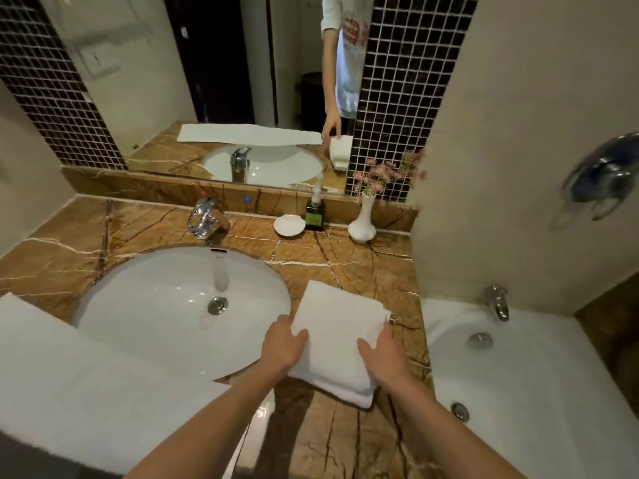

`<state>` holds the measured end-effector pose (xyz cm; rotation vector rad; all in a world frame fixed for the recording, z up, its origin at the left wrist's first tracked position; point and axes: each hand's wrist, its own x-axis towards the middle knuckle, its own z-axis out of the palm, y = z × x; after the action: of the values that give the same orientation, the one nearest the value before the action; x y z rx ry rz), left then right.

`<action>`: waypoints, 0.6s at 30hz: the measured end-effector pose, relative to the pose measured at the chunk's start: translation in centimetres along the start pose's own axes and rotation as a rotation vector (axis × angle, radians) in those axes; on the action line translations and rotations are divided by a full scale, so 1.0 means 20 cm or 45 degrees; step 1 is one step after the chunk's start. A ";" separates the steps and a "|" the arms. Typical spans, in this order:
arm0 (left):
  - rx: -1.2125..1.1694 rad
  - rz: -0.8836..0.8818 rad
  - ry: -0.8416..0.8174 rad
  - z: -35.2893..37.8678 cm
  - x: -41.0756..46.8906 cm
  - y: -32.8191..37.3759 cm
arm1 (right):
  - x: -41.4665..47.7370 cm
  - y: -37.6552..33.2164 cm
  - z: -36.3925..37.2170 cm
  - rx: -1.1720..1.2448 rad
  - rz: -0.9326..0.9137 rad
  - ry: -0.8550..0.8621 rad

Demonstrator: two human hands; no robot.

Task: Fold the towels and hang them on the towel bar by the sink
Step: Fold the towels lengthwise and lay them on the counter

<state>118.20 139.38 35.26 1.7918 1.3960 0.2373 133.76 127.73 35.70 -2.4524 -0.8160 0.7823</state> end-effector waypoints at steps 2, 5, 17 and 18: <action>0.004 -0.031 -0.034 -0.01 0.01 0.01 | 0.01 -0.01 0.00 0.103 0.031 -0.002; -0.090 -0.074 -0.110 -0.03 0.01 0.04 | 0.03 -0.01 0.00 0.238 0.065 -0.019; -0.423 -0.113 -0.223 -0.09 -0.03 0.12 | 0.06 -0.05 -0.04 0.556 0.122 -0.045; -0.448 -0.119 -0.220 -0.09 -0.04 0.13 | 0.05 -0.07 -0.05 0.589 0.125 -0.038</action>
<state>118.70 139.58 38.56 1.4202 1.2265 0.2549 134.61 129.16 36.78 -2.0802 -0.4610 0.9271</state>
